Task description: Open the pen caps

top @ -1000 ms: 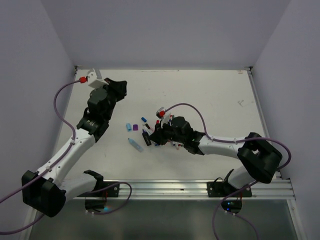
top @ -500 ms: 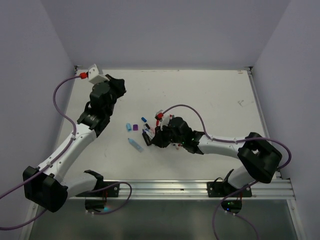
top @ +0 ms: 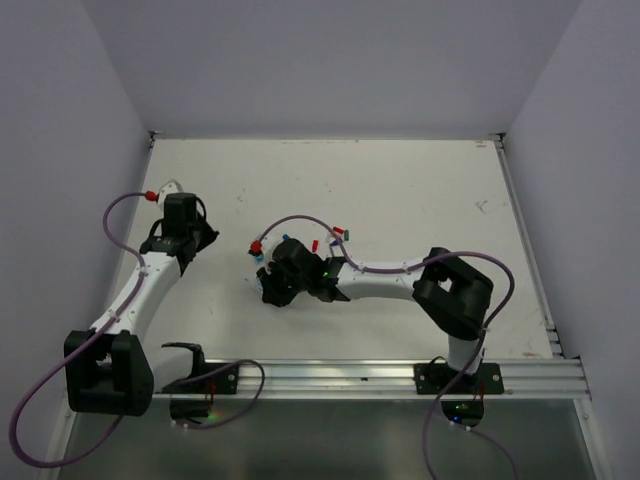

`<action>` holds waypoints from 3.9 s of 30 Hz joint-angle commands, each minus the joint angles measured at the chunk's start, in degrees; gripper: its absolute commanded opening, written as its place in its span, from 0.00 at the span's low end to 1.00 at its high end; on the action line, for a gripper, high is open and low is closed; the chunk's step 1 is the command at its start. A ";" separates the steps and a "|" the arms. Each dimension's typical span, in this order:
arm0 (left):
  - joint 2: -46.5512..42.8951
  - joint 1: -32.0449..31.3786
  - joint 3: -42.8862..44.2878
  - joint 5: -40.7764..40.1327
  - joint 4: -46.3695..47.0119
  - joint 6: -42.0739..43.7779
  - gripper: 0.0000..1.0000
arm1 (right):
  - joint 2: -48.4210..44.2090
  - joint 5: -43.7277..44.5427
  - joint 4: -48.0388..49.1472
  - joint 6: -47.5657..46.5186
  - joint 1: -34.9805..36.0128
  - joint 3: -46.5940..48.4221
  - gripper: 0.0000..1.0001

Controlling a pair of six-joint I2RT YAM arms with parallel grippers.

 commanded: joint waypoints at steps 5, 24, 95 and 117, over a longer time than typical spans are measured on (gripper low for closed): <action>1.90 2.78 -1.55 4.32 -0.74 1.65 0.04 | 10.05 3.70 -11.60 -3.11 2.84 13.01 0.00; 13.59 -2.75 -2.00 10.57 3.22 -3.53 0.12 | 12.17 12.94 -16.45 5.51 -0.32 13.29 0.00; -34.30 -6.36 19.19 -21.25 -6.89 21.77 1.00 | -74.04 54.68 -31.92 -7.15 -32.40 -5.69 0.99; -37.65 -6.45 16.99 -21.42 -4.78 21.78 1.00 | -84.52 47.73 -26.03 -14.62 -32.40 -12.72 0.99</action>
